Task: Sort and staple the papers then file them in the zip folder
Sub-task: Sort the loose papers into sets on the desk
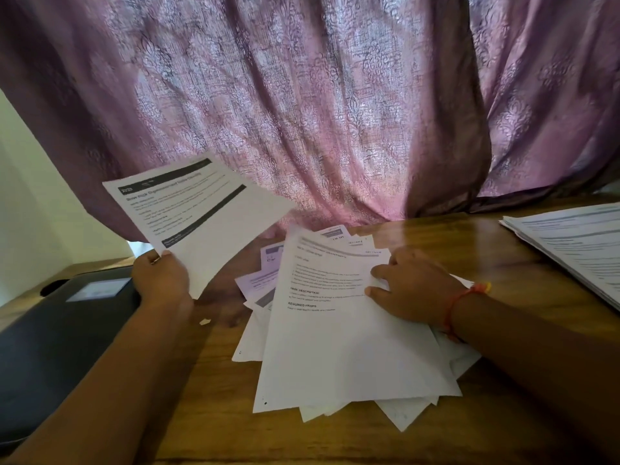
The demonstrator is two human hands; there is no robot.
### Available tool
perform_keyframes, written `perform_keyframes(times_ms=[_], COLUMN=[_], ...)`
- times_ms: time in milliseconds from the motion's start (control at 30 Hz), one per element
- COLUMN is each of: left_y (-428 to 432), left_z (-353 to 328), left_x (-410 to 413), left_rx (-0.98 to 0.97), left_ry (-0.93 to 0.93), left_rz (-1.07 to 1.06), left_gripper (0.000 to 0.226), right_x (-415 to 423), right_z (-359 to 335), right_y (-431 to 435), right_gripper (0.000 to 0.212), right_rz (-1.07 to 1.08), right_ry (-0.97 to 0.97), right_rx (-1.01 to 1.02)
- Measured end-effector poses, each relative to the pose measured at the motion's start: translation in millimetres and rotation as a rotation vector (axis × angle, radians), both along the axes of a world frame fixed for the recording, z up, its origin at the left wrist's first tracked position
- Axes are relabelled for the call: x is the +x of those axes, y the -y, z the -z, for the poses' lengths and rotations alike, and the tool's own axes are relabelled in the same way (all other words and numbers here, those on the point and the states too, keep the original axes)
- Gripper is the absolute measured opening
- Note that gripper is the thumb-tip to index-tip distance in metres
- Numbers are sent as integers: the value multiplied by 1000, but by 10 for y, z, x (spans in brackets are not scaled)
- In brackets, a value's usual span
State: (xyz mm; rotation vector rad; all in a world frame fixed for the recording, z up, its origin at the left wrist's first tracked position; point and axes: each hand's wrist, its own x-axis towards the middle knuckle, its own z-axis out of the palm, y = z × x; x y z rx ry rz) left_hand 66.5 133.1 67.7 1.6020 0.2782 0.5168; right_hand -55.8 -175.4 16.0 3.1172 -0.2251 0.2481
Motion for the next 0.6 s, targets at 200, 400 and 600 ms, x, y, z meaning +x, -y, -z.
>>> perform_keyframes(times_ms=[200,400,600], left_y=[79,224,239], left_z=[122,163,176], left_x=[52,2,-25], left_rx=[26,75,67], left_ry=[-17,-72,-158], left_rz=[158,283,323], left_gripper=[27,15,19], right_x=[-24,-6,-6], right_z=[-44,-21,52], right_y=[-56,-71,-190], right_gripper=[57,56,66], right_rz=[6,15,-59], right_ry=[-14,21,96], right_rx=[-20,-22,-12])
